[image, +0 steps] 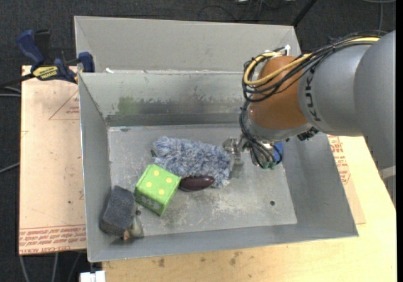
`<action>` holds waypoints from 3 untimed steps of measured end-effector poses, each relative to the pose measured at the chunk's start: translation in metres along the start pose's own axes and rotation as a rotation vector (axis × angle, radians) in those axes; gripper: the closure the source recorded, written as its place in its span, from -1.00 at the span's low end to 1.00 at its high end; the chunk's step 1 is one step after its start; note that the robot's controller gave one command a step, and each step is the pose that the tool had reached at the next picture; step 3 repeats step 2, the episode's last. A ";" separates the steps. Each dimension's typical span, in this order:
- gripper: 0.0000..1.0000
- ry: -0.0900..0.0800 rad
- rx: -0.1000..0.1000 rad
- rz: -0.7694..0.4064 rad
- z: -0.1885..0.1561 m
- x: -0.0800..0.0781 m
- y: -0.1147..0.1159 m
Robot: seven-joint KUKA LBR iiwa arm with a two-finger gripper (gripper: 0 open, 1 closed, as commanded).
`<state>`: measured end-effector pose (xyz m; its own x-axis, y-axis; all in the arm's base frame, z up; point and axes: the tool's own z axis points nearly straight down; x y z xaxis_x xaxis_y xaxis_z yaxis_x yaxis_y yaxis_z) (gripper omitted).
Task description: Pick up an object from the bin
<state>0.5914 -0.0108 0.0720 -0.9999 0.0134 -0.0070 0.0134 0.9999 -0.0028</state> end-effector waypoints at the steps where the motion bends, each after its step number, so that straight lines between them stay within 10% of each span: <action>1: 1.00 0.002 -0.002 -0.013 -0.001 0.003 0.011; 2: 1.00 0.004 -0.003 0.117 -0.150 -0.004 0.026; 3: 1.00 0.004 -0.003 0.117 -0.150 -0.004 0.026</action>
Offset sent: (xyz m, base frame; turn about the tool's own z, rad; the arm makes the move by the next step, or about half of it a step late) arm 0.0024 0.0262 0.1502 0.1192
